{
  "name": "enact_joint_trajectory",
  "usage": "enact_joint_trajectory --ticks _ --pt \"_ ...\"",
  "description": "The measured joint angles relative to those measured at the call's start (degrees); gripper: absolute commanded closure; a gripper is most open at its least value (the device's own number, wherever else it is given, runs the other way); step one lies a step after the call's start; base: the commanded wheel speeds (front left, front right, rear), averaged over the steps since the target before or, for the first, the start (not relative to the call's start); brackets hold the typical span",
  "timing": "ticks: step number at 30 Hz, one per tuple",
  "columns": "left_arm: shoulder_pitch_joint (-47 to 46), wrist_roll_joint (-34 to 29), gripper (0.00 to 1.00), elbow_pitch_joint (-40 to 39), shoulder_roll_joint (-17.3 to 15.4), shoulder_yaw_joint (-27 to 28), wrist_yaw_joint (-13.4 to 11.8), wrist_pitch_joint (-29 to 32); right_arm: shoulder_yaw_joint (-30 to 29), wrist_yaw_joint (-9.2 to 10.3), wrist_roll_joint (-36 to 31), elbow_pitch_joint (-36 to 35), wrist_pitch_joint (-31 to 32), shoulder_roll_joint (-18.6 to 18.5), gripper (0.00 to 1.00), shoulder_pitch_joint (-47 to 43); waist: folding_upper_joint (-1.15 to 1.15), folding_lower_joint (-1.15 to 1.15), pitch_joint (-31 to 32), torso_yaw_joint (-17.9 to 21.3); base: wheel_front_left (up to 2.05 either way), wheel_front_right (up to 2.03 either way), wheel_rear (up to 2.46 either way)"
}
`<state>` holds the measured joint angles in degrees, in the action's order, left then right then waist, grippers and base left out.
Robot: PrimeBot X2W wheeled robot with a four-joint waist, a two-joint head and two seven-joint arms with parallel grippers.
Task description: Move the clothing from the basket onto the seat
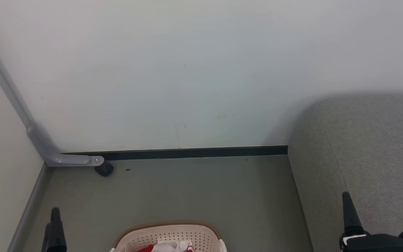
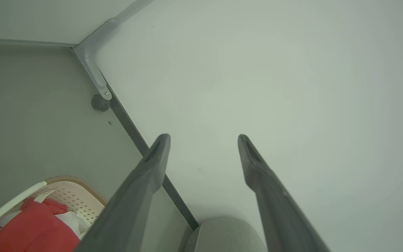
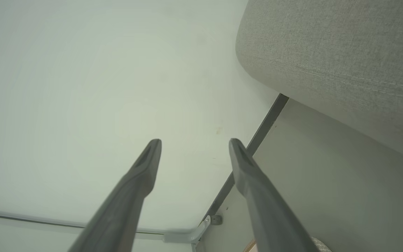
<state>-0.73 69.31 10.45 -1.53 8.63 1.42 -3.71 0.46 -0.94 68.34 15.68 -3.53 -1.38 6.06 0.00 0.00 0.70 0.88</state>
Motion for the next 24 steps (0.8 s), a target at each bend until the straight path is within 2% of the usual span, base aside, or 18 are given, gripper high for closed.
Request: enact_joint_trajectory --ticks 13,24 --pt "0.04 -16.66 0.0 -5.48 -0.12 -3.1 -2.46 -2.5 3.67 1.44 -12.8 -1.43 -2.48 -0.2 0.0 1.85 0.0 0.0 -0.05 0.4 0.0 0.0 0.0" --pt "0.24 -31.76 0.0 -7.71 -0.23 -5.37 -3.72 -4.67 7.32 1.43 -23.99 -1.26 -4.76 -0.79 0.0 3.09 0.0 0.0 -0.09 0.9 0.0 0.0 0.0"
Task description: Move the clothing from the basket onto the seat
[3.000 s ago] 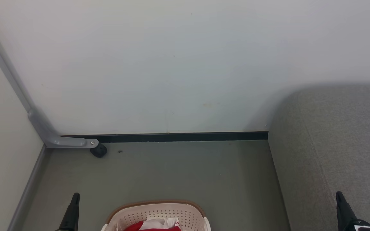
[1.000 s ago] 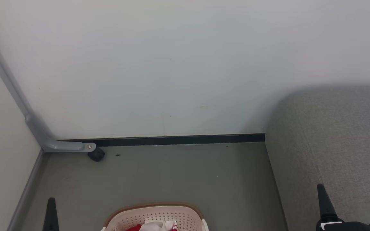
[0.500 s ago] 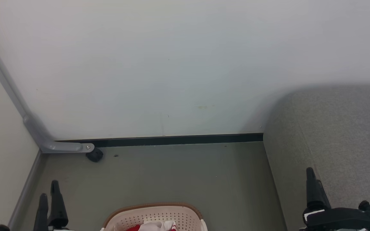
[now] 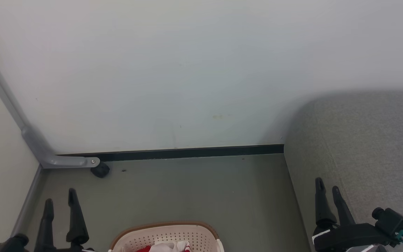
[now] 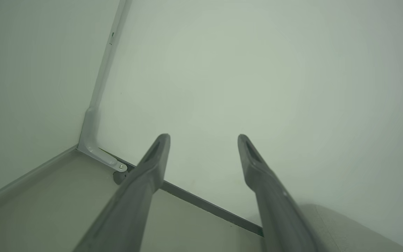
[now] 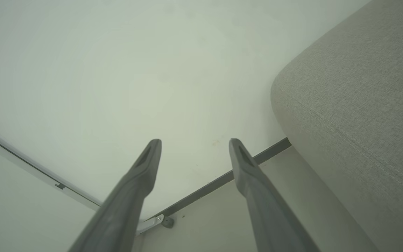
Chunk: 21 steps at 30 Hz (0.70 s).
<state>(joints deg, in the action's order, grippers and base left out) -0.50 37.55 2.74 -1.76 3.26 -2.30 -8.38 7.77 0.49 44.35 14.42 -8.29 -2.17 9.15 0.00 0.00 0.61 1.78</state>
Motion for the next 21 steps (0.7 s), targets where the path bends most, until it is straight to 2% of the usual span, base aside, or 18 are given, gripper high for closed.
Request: enact_joint_trajectory --ticks 7,19,21 --pt "1.12 -11.01 0.0 -0.86 -0.12 -1.52 -0.77 -1.64 2.94 0.0 -8.35 1.6 -1.65 -0.78 0.0 0.93 0.0 0.0 -0.09 0.31 0.0 0.0 0.0" --pt "3.53 -22.42 0.0 0.73 -0.4 -4.07 -0.21 -4.24 7.67 0.1 -21.09 4.67 -4.35 -2.19 0.0 2.22 0.0 0.0 -0.13 0.82 0.0 0.0 0.0" --pt "3.57 -24.81 0.0 1.16 -0.48 -4.47 -0.22 -4.55 8.02 0.64 -23.07 5.44 -4.7 -2.18 0.0 2.25 0.0 0.0 -0.1 1.01 0.0 0.0 0.0"
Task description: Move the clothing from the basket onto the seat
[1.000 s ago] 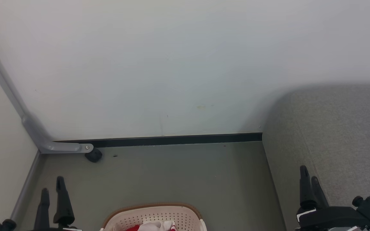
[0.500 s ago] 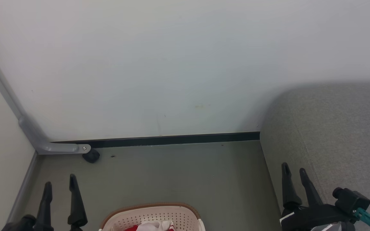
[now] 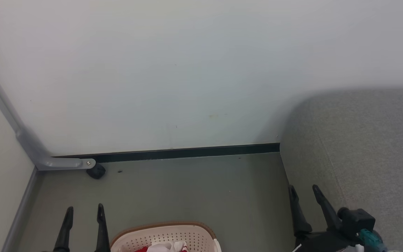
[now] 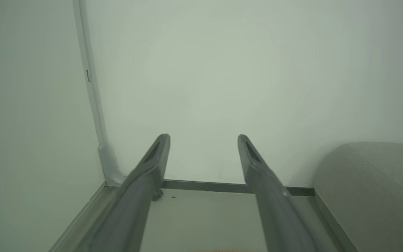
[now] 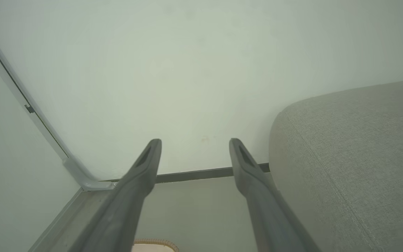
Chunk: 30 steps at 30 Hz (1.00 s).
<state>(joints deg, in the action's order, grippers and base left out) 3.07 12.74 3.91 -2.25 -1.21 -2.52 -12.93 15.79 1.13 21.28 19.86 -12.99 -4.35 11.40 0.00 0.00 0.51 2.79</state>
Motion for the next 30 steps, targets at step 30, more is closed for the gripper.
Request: enact_joint_trajectory --ticks 30 --pt "0.9 -4.82 0.0 7.23 -0.09 -2.68 -1.77 -1.38 -0.22 0.27 -3.64 6.81 -1.27 0.44 0.0 0.08 0.0 0.0 0.59 1.06 0.0 0.0 0.0"
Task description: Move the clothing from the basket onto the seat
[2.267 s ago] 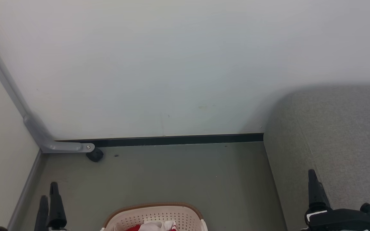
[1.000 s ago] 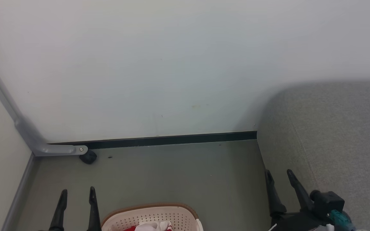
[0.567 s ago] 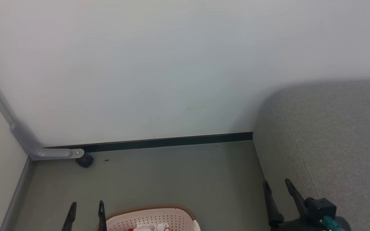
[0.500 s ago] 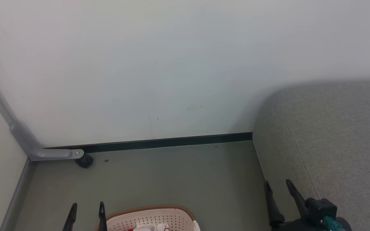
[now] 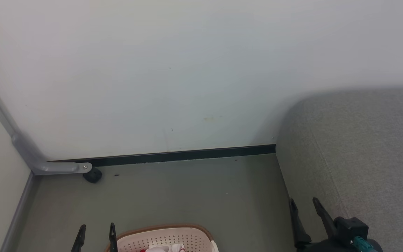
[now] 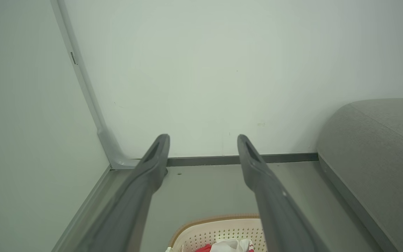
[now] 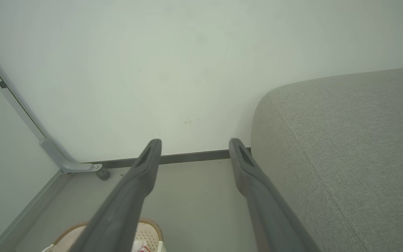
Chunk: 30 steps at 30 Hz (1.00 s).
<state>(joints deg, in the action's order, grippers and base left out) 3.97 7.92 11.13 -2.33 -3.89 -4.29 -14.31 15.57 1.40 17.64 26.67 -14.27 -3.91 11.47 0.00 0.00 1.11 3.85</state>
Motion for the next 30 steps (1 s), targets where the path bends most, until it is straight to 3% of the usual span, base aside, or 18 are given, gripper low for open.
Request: enact_joint_trajectory --ticks 30 --pt "-0.09 0.51 0.0 1.6 -0.03 -0.63 0.01 0.0 -1.26 -0.92 0.08 0.99 0.0 0.44 0.0 0.92 0.0 0.0 0.01 -0.1 0.0 0.0 0.0"
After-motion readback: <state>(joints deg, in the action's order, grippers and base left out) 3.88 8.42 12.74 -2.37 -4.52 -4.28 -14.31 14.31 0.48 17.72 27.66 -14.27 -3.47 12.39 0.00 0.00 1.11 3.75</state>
